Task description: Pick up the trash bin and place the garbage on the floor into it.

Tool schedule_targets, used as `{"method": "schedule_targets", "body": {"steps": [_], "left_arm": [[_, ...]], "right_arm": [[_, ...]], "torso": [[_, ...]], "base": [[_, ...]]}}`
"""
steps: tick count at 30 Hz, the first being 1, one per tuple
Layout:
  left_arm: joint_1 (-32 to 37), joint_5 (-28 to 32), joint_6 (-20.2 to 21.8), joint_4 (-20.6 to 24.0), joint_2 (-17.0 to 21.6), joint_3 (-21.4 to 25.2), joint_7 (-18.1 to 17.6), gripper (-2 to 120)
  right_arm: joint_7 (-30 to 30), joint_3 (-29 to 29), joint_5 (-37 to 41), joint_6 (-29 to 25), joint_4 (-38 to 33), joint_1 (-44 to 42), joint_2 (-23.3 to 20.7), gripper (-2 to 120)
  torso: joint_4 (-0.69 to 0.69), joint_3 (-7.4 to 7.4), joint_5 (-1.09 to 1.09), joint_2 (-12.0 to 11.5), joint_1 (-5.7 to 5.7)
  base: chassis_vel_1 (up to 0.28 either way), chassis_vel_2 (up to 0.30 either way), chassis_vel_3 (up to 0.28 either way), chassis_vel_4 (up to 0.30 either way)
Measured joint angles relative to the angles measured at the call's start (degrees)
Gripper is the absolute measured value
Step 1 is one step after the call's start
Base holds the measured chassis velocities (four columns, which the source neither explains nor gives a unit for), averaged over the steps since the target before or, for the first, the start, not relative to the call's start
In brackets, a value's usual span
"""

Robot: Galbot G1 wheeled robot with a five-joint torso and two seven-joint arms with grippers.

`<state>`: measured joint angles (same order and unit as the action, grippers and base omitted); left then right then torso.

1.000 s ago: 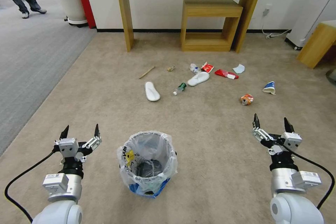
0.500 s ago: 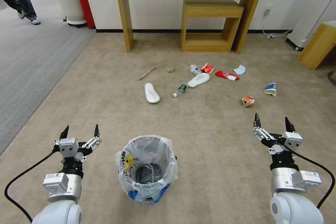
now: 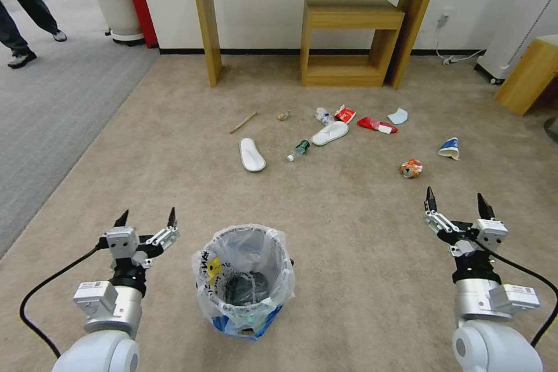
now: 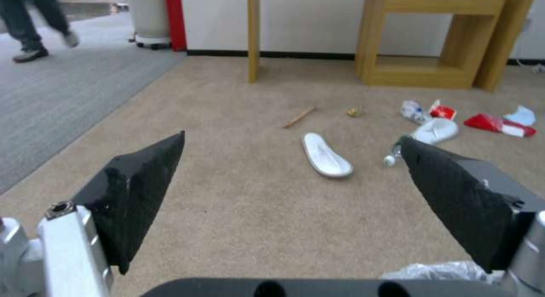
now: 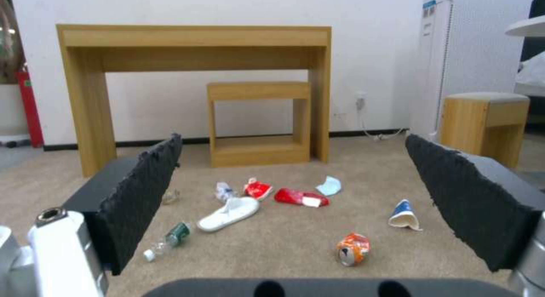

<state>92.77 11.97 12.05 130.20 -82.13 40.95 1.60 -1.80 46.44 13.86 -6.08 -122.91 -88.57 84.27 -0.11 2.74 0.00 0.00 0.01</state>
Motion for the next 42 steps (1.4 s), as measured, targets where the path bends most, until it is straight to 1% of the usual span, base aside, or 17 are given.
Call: {"method": "schedule_targets", "body": {"steps": [3,5,8,10,11,13,14,16,18,20,22,28,30,34,36,39,42], "left_arm": [[0.51,2.19,1.0,-0.65,3.21,-0.08,-0.51,100],[0.56,3.51,1.58,-0.59,4.27,-0.26,-0.85,100],[0.52,6.12,2.87,0.19,5.87,-0.78,-1.68,100],[0.51,8.05,4.09,0.86,7.98,-1.33,-2.54,100],[0.51,8.05,4.09,0.86,7.98,-1.33,-2.54,100],[0.58,8.44,4.55,0.94,9.71,-1.62,-2.94,100],[0.65,9.04,5.23,1.11,11.12,-2.08,-3.65,100],[0.72,9.7,5.78,1.31,12.01,-2.57,-4.16,100],[0.92,11.97,7.59,1.95,14.14,-3.72,-5.74,100],[0.94,12.73,8.08,2.14,14.74,-4.03,-6.19,100],[0.88,14.88,9.53,2.68,16.28,-4.84,-7.75,100],[0.29,18.03,11.82,2.99,18.0,-6.23,-10.17,100],[-0.2,20.74,14.09,3.3,19.35,-7.74,-12.56,100],[-0.59,22.95,15.76,3.74,20.08,-8.74,-14.14,100],[-1.29,25.15,17.51,3.95,21.38,-10.49,-15.95,100],[-1.52,26.08,17.99,3.36,22.25,-11.58,-17.0,100],[-2.16,28.5,19.45,3.07,23.31,-12.83,-19.2,100]], "right_arm": [[-0.13,-0.08,-0.31,0.11,0.14,-0.02,-0.03,100],[-0.16,-0.15,-0.39,0.16,0.22,-0.02,-0.02,100],[-0.18,-0.22,-0.47,0.23,0.35,-0.03,0.06,100],[-0.2,-0.21,-0.48,0.25,0.41,-0.22,0.07,100],[-0.2,-0.21,-0.48,0.25,0.41,-0.22,0.07,100],[-0.19,-0.14,-0.51,0.28,0.41,-0.31,0.07,100],[-0.19,-0.07,-0.59,0.3,0.41,-0.38,0.12,100],[-0.2,-0.05,-0.71,0.34,0.41,-0.46,0.2,100],[-0.19,-0.02,-1.06,0.41,0.33,-0.71,0.48,100],[-0.18,0.0,-1.17,0.41,0.33,-0.77,0.58,100],[-0.16,0.06,-1.56,0.41,0.33,-0.93,0.91,100],[-0.15,0.16,-2.17,0.42,0.44,-1.18,1.5,100],[-0.14,0.29,-2.55,0.48,0.5,-1.3,1.84,100],[-0.13,0.48,-2.77,0.56,0.52,-1.36,2.02,100],[-0.12,0.83,-3.06,0.62,0.61,-1.71,2.35,100],[-0.1,1.0,-3.23,0.62,0.64,-1.85,2.63,100],[-0.09,1.14,-3.34,0.65,0.64,-1.92,2.89,100]], "torso": [[0.01,0.0,-0.01,0.0,0.0],[0.0,0.0,-0.01,0.0,0.0],[0.01,0.0,-0.01,0.0,0.0],[0.0,0.0,-0.01,0.0,0.0],[0.0,0.0,-0.01,0.0,0.0],[0.0,0.0,-0.01,0.0,0.0],[0.01,0.0,-0.01,0.0,0.0],[0.0,0.0,-0.01,0.0,0.0],[0.0,0.0,-0.01,0.0,0.0],[0.0,0.0,-0.01,0.0,0.0],[0.0,0.0,-0.01,0.0,0.0],[0.0,0.0,-0.01,0.0,0.0],[0.0,0.0,-0.01,0.0,0.0],[0.0,0.0,-0.01,0.0,0.0],[0.0,0.0,-0.01,0.0,0.0],[0.0,0.0,-0.01,0.0,0.0],[0.0,0.0,-0.01,0.0,0.0]], "base": [[0.0,0.0,0.0,0.0],[0.0,0.0,0.0,0.0],[0.0,0.0,0.0,0.0],[0.0,0.0,0.0,0.0],[0.0,0.0,0.0,0.0],[0.0,0.0,0.0,0.0],[0.0,0.0,0.0,0.0],[0.0,0.0,0.0,0.0],[0.0,0.0,0.0,0.0],[0.0,0.0,0.0,0.0],[0.0,0.0,0.0,0.0],[0.0,0.0,0.0,0.0],[0.0,0.0,0.0,0.0],[0.0,0.0,0.0,0.0],[0.0,0.0,0.0,0.0],[0.0,0.0,0.0,0.0],[0.0,0.0,0.0,0.0]]}}
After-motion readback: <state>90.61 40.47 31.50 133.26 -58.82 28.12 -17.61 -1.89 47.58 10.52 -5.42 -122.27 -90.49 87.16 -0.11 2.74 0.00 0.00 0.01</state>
